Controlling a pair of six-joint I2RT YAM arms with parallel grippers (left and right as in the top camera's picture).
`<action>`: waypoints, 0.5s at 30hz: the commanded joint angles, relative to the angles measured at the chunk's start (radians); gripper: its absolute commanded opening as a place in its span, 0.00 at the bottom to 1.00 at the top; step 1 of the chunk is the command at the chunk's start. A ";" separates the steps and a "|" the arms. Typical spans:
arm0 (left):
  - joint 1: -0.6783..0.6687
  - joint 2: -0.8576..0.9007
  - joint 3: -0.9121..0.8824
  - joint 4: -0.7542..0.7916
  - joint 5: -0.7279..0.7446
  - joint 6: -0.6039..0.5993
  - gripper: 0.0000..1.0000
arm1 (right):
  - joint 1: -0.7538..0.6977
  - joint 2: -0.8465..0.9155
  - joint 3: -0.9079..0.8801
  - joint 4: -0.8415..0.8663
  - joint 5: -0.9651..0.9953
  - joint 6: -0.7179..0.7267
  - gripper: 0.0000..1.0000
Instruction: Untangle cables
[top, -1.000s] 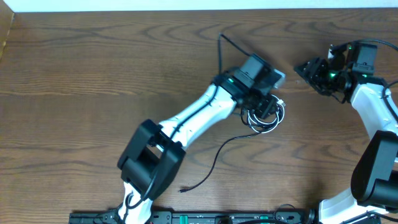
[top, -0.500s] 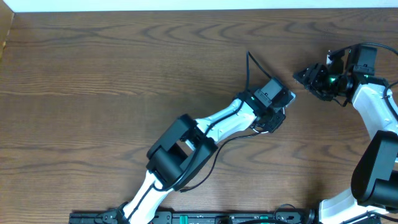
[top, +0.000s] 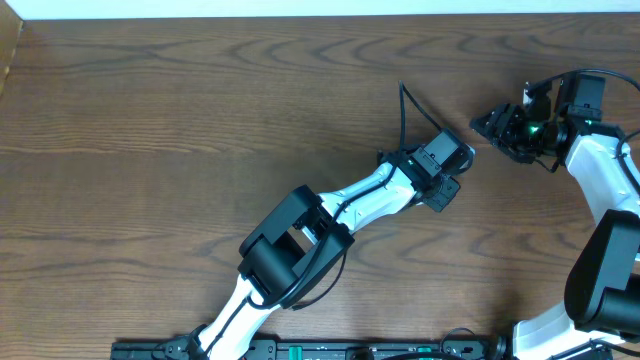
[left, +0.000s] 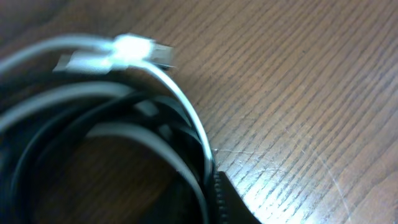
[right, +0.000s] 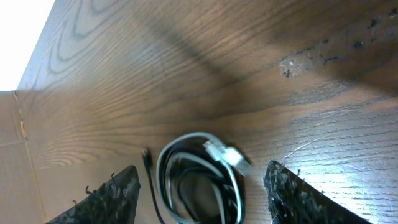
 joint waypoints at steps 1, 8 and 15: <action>0.005 0.013 0.007 -0.036 -0.036 -0.026 0.08 | 0.006 -0.021 0.019 -0.001 -0.014 -0.031 0.62; 0.071 -0.159 0.014 -0.168 0.087 -0.140 0.07 | 0.014 -0.021 0.019 -0.011 -0.016 -0.095 0.64; 0.253 -0.328 0.014 -0.225 0.461 -0.236 0.08 | 0.031 -0.021 0.019 0.064 -0.261 -0.198 0.66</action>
